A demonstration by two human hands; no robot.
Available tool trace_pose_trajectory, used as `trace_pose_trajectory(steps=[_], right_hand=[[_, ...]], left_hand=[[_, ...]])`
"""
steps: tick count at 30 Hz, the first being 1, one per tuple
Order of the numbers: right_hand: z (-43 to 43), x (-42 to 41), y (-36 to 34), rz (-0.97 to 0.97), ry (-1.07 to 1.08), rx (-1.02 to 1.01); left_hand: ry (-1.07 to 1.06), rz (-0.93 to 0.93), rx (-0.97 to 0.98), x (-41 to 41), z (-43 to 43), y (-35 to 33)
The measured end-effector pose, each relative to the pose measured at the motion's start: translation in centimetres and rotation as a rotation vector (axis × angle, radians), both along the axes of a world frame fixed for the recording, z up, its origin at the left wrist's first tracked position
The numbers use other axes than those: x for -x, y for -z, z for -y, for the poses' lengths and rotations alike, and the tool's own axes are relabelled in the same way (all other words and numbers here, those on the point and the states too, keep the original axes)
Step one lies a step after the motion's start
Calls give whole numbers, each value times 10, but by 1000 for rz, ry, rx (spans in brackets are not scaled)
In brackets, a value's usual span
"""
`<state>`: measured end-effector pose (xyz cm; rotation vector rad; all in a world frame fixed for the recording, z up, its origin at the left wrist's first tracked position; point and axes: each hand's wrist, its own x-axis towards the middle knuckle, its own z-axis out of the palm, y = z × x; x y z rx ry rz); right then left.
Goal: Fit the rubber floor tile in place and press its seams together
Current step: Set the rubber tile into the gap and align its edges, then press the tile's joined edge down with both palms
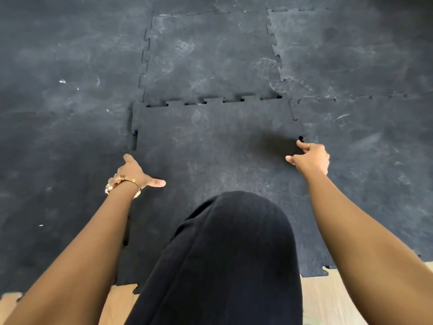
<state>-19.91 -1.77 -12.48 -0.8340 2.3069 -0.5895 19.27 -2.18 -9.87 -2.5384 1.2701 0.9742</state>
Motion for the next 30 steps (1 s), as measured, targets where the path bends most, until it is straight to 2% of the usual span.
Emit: trace_pose_trajectory(steps=[5, 8, 12, 15, 19, 21, 24, 26, 30], right_hand=[[-8, -31, 10, -284, -183, -182], [-12, -42, 17, -380, -221, -210], [-13, -52, 26, -411, -230, -239], [-15, -54, 31, -452, -233, -230], [-20, -51, 37, -508, -224, -188], [-22, -54, 40, -512, -241, -199], [-26, -52, 46, -490, -259, -174], [-35, -44, 50, -499, -264, -93], [-50, -31, 58, -595, -266, -6]], left_hand=[[105, 147, -173, 29, 18, -4], [151, 248, -216, 39, 8, -9], [199, 382, 118, 47, -3, -26], [350, 244, 198, 65, 22, -35], [713, -48, -16, 119, 75, -29], [956, -72, -85, 154, 101, -26], [1240, 46, -95, 211, 136, -18], [1314, 110, 34, 250, 154, -9], [1188, -31, 264, 321, 146, 26]])
